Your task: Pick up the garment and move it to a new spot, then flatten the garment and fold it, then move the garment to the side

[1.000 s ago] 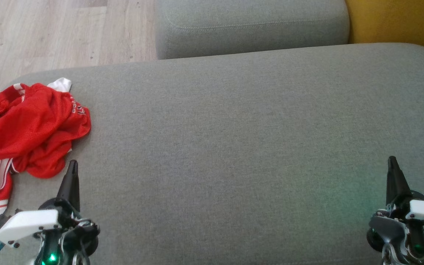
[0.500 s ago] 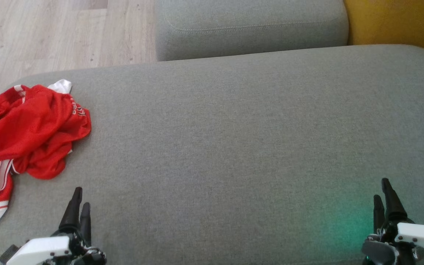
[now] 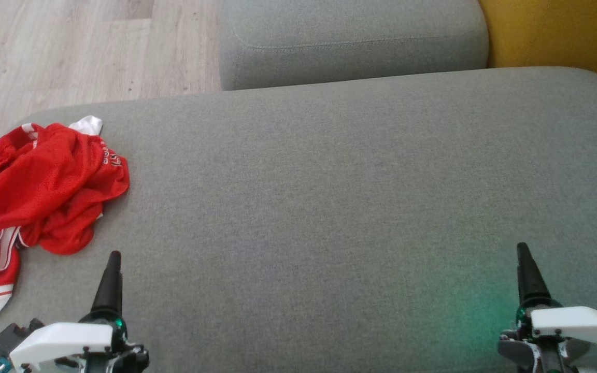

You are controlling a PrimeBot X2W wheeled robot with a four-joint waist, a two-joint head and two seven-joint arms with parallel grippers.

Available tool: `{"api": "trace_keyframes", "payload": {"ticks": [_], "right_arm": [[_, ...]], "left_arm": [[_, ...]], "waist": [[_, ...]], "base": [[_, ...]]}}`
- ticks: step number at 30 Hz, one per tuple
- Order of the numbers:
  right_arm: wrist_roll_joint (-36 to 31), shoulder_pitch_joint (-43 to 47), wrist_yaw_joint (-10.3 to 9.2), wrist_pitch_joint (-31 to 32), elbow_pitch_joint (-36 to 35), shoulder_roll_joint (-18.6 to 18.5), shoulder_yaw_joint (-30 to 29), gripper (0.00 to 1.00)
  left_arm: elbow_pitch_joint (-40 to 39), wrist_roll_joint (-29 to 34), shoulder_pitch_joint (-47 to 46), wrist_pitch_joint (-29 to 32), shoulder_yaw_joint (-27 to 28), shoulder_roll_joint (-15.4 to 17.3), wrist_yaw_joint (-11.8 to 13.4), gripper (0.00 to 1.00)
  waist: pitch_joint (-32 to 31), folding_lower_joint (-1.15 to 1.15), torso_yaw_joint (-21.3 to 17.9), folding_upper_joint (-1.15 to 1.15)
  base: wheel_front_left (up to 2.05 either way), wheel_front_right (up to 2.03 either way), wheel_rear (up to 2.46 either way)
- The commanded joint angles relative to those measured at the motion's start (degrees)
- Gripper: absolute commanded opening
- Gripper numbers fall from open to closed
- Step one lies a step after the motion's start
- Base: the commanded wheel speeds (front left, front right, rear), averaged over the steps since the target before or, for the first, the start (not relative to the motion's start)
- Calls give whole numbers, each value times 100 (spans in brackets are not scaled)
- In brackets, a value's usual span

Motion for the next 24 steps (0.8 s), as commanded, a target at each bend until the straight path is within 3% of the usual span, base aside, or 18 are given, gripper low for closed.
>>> {"api": "trace_keyframes", "payload": {"ticks": [1,24], "right_arm": [[-296,-291,-1,-79,-253,-28,126,100],[-1943,-277,-2,-451,-473,-43,745,100]], "left_arm": [[-286,304,-109,-70,-6,57,-8,100],[-786,2008,164,-438,-290,162,193,100]], "waist": [[-17,0,4,0],[-157,0,59,0]], "base": [[0,0,0],[0,0,0]]}}
